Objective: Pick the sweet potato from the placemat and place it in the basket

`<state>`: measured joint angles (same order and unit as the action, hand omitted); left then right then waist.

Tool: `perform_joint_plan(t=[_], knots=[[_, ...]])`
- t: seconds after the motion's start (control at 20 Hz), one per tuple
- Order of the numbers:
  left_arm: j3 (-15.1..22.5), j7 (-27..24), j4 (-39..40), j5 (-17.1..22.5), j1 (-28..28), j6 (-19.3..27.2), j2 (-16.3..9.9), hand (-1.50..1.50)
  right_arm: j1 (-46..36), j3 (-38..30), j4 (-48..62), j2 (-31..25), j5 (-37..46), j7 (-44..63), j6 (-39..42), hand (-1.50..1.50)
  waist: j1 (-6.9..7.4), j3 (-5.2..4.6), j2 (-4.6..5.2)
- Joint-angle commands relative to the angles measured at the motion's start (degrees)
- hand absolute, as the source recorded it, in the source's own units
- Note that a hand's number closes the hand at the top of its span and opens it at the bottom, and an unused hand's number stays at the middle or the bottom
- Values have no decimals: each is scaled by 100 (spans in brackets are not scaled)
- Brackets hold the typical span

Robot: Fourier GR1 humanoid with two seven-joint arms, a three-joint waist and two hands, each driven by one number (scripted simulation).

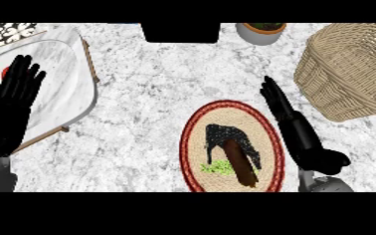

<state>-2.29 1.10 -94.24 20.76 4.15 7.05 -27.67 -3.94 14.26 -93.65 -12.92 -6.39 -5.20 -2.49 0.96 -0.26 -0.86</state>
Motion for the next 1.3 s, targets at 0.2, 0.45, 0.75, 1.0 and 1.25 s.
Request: perform_joint_plan(t=[0.2,0.45,0.75,1.0,1.25], knots=[[863,809,1021,-256,-696,-84,371,0,-1369,1685,26,156,562,662,1174,150,265,-3,203],[1213,1180,1387,-364,-913,-171,445,0,-1377,3685,394,334,1605,490,1941,150,205,14,138],[1321,1266,1340,-527,-1119,110,648,0,-1664,4625,475,762,3639,1610,949,-150,-81,14,44],[1317,1243,1335,-596,-1321,161,617,0,-2940,4640,-197,412,5113,2978,1490,-150,-225,-8,-82],[1205,1254,1280,-472,-1263,37,581,0,-4029,4418,-664,950,5176,4220,3263,-150,-171,-6,-27]])
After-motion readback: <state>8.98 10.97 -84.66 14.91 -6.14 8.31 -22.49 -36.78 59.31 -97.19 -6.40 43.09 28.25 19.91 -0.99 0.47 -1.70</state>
